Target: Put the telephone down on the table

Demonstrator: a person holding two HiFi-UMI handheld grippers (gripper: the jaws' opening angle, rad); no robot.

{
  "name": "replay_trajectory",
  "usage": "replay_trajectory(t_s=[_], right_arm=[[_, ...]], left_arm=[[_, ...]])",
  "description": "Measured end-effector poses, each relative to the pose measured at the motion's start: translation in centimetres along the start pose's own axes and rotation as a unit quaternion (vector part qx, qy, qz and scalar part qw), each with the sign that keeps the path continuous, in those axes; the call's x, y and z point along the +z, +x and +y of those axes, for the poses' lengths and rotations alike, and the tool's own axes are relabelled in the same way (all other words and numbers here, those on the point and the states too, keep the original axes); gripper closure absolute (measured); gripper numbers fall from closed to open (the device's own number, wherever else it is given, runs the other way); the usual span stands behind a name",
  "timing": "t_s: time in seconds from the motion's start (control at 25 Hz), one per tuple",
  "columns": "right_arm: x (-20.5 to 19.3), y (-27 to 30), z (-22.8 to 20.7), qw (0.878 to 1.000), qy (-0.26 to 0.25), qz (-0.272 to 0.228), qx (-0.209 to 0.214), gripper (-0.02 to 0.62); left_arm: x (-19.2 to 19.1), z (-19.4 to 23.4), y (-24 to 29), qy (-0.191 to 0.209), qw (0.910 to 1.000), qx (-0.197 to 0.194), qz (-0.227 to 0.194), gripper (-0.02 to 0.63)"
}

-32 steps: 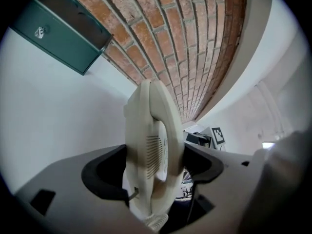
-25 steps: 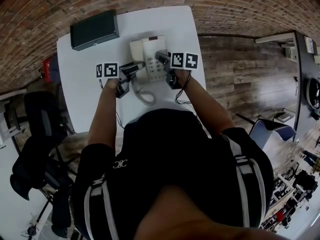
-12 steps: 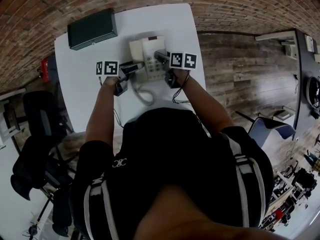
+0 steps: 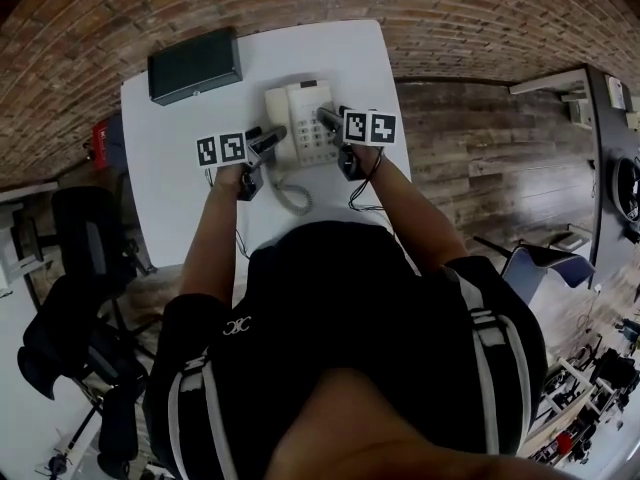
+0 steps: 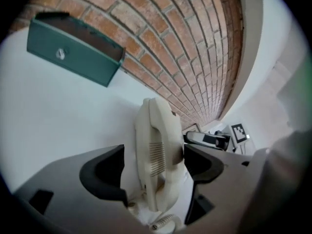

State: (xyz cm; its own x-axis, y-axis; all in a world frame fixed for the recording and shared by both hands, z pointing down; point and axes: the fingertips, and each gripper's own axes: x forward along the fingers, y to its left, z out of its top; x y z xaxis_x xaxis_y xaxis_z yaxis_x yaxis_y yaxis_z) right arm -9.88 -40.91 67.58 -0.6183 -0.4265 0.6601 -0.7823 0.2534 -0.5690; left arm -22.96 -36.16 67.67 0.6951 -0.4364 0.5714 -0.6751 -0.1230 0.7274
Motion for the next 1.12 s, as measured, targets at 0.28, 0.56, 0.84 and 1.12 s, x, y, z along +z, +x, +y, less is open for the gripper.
replay_trajectory(t_s=[0.28,0.56,0.84,1.12], right_arm=[[5.3,-6.1,4.5,0.986,-0.093,-0.137,-0.001,0.569],[11.7,-16.2,11.6,0.919,-0.186,-0.347,-0.006,0.597],[11.8,-21.9,15.1,0.868,-0.270,-0.415,-0.038,0.597],[10.5,-20.9,15.2,0.879,-0.258,-0.399,-0.030,0.597]], left_arm=[[4.5,-3.9,-7.3,0.106,0.9740,0.104,-0.171,0.450],[8.9,-11.1,-16.4,0.183,0.8971,0.209,-0.343,0.601],[8.8,-18.2,-20.1,0.276,0.8531,0.220,-0.384,0.603],[7.9,-18.3,-19.2,0.285,0.8600,0.216,-0.364,0.603]])
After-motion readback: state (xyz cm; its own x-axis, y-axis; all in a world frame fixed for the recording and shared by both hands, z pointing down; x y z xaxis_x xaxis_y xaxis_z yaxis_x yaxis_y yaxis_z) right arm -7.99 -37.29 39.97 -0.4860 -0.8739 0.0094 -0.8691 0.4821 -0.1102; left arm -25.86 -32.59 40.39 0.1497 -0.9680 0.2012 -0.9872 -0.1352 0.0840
